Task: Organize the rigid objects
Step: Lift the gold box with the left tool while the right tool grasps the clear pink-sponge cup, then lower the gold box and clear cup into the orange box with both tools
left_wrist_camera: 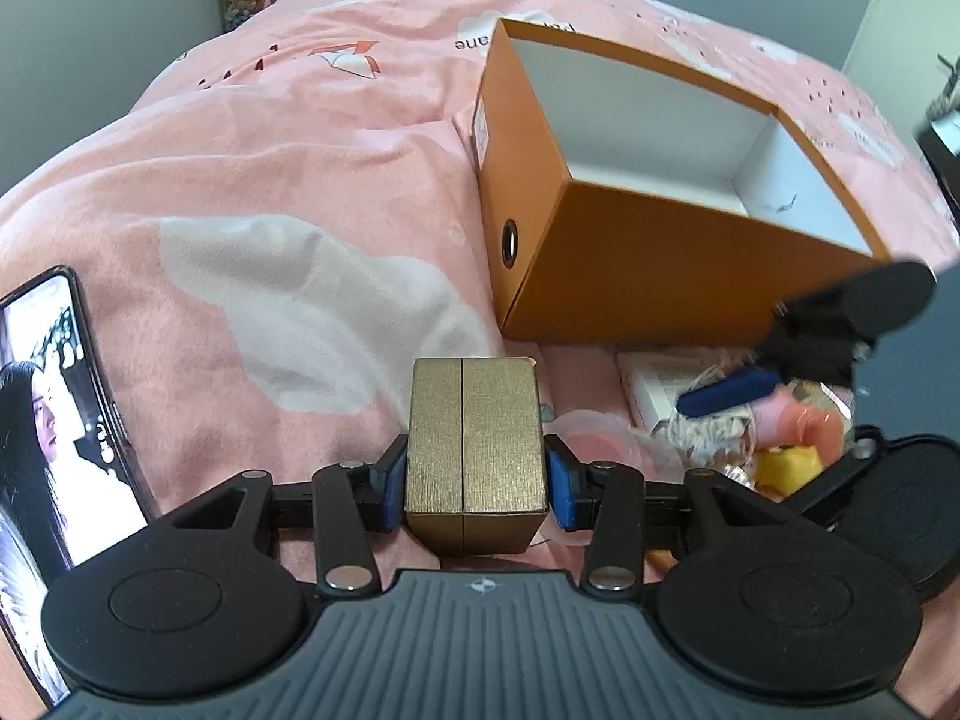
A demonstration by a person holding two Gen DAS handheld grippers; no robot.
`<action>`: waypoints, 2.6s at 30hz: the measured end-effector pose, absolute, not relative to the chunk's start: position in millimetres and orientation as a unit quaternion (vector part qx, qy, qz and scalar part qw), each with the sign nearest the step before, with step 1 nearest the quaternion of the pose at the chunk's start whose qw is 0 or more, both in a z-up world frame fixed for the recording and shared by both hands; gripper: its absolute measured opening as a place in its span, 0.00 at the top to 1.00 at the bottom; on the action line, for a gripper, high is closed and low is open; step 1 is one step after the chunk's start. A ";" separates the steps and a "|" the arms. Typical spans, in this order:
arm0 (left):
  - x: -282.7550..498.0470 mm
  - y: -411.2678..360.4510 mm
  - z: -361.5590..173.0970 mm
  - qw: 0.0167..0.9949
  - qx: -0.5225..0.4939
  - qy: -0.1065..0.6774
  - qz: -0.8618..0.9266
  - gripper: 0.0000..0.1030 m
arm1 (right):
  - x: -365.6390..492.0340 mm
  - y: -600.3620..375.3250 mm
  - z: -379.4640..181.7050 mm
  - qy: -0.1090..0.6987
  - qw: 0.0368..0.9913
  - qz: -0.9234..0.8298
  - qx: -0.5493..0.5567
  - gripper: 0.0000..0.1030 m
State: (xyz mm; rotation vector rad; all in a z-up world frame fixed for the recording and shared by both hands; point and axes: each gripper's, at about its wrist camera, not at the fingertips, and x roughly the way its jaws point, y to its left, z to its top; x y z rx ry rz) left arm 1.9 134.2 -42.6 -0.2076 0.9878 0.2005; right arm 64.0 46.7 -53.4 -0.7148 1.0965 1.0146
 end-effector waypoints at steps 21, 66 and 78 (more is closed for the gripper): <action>8.9 133.6 -47.6 0.864 -0.086 0.487 0.090 0.51 | 60.2 81.8 -81.1 0.443 0.611 0.512 -0.411 0.39; 155.2 91.4 -25.1 0.899 -0.058 0.424 0.088 0.51 | 232.8 -48.9 -20.2 0.473 0.843 0.246 -0.071 0.39; 183.2 96.5 -26.7 0.872 -0.067 0.485 -0.011 0.51 | 279.4 -67.6 -39.0 0.541 0.809 0.228 -0.014 0.39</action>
